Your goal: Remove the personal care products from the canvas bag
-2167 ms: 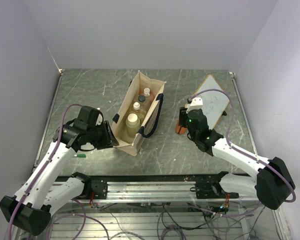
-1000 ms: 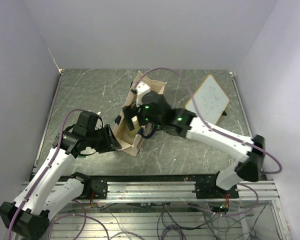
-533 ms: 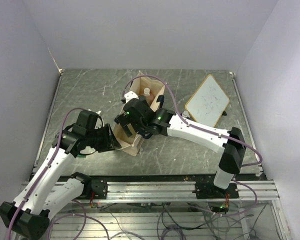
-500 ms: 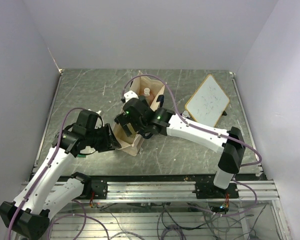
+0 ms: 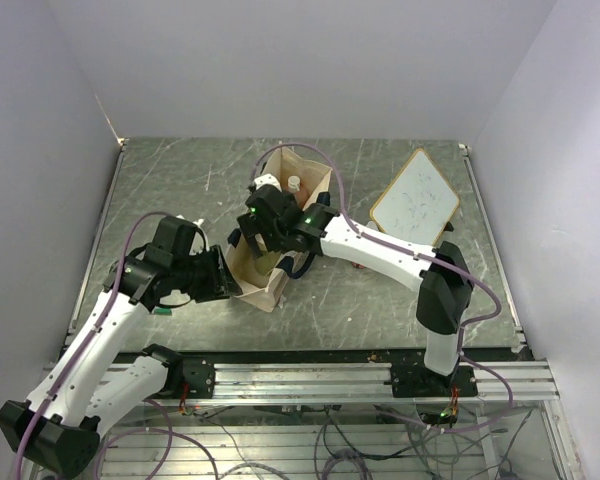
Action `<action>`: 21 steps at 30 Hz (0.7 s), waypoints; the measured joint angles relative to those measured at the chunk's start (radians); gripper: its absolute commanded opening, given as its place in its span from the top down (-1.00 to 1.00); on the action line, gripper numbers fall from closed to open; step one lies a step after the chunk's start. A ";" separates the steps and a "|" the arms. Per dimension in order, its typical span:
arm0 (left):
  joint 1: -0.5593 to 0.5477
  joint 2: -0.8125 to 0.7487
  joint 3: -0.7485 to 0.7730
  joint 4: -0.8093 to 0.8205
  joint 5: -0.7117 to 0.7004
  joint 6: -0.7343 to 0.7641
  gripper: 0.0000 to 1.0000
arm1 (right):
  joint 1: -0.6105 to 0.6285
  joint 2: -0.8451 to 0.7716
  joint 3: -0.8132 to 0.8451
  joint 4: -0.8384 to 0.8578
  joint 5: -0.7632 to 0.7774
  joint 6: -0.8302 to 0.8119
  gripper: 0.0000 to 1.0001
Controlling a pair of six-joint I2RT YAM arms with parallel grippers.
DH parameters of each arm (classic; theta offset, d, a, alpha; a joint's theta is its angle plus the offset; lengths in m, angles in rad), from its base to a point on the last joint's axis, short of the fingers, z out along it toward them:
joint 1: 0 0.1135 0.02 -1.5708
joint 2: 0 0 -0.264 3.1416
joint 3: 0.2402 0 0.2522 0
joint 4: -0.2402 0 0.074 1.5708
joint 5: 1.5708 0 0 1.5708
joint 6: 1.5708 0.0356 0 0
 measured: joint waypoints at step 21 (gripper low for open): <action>0.000 0.058 0.031 -0.017 0.008 0.038 -0.01 | -0.032 0.088 0.030 -0.010 -0.103 0.030 -0.57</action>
